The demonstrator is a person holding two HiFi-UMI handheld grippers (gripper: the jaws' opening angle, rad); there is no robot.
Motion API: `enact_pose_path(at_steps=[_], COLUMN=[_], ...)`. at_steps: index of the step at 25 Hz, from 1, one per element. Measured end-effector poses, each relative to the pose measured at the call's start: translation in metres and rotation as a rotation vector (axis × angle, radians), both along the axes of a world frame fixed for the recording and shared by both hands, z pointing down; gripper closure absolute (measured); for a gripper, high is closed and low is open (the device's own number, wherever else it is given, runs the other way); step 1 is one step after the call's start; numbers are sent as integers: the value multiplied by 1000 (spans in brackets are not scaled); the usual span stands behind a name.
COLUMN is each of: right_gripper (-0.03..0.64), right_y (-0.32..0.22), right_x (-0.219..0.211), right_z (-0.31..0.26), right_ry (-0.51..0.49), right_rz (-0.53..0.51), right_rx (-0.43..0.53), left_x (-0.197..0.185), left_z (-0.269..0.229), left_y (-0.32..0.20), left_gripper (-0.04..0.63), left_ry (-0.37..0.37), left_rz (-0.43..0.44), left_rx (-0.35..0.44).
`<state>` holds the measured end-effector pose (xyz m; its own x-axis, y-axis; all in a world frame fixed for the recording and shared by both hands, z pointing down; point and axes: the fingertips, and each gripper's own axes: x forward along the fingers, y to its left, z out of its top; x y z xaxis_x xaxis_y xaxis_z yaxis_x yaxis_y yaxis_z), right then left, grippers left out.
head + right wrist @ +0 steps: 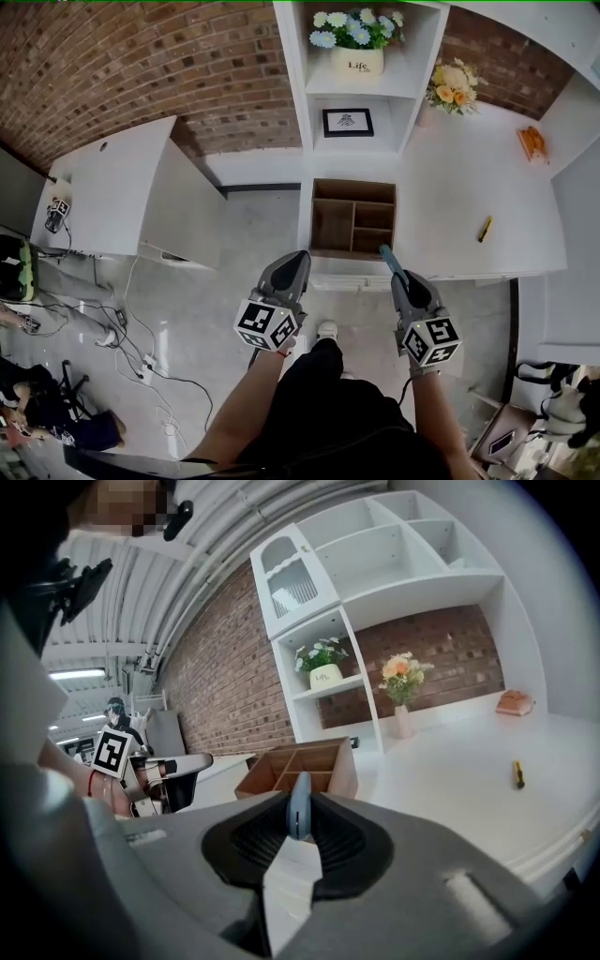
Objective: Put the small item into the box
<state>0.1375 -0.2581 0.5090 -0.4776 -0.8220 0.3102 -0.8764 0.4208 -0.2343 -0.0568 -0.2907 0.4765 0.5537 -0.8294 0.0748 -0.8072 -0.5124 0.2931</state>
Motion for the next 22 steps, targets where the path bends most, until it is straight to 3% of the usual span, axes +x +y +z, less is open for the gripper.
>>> enact_pose_path(at_steps=[15,22], right_gripper=[546,546], right_y=[-37,-50], right_x=[-18,-24], right_z=[17,17], right_ry=[155,159], right_rz=[26,1], right_rx=[-126,-135], left_x=[-16,-24], left_z=[4,4], left_y=[-56,-59], left_gripper=[594,594], left_ry=[50,78], left_rz=[35,13], left_rx=[-1,-7])
